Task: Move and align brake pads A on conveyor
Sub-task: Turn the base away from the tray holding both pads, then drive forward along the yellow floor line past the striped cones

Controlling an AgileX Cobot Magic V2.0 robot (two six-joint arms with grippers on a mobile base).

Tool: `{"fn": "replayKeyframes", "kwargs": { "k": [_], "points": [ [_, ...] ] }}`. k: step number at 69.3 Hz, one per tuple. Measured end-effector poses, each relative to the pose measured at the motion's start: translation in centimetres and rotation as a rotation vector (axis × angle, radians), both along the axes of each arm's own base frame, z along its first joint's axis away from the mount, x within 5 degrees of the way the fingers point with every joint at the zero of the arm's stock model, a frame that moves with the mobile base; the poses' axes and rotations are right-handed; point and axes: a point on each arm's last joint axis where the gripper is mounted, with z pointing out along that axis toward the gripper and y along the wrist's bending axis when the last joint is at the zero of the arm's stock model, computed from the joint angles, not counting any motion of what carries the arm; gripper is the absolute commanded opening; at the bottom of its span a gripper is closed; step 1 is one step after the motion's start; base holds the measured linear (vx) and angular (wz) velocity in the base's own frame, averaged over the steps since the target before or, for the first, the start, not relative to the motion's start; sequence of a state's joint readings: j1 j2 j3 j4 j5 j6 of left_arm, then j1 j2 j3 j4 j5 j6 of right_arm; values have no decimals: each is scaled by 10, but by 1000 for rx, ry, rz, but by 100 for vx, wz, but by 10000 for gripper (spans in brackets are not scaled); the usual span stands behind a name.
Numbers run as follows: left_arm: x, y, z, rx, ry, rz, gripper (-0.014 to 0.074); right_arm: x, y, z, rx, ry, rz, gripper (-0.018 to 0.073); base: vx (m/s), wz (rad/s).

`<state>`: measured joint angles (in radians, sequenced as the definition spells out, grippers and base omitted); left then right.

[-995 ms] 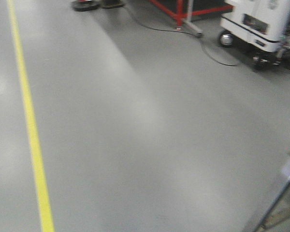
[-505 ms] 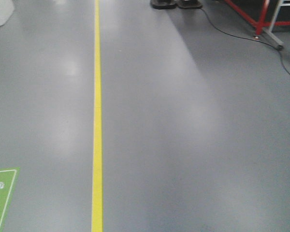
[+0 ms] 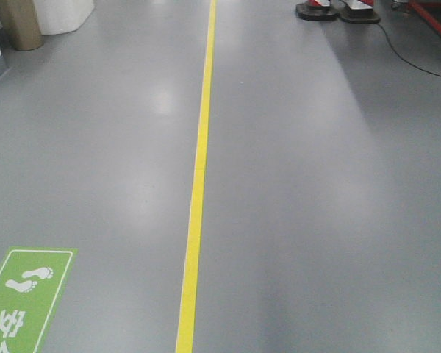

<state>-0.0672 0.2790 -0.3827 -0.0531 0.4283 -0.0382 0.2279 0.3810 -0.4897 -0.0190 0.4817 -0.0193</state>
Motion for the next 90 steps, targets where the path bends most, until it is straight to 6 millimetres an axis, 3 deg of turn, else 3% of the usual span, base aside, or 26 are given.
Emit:
{"fn": "replayKeyframes", "kwargs": {
  "k": [31,90],
  "points": [
    [0,0,0,0,2,0,-6,0,0,0,0,0,0,-5,44,-2],
    [0,0,0,0,3,0,-6,0,0,0,0,0,0,-5,64,-8]
  ]
}}
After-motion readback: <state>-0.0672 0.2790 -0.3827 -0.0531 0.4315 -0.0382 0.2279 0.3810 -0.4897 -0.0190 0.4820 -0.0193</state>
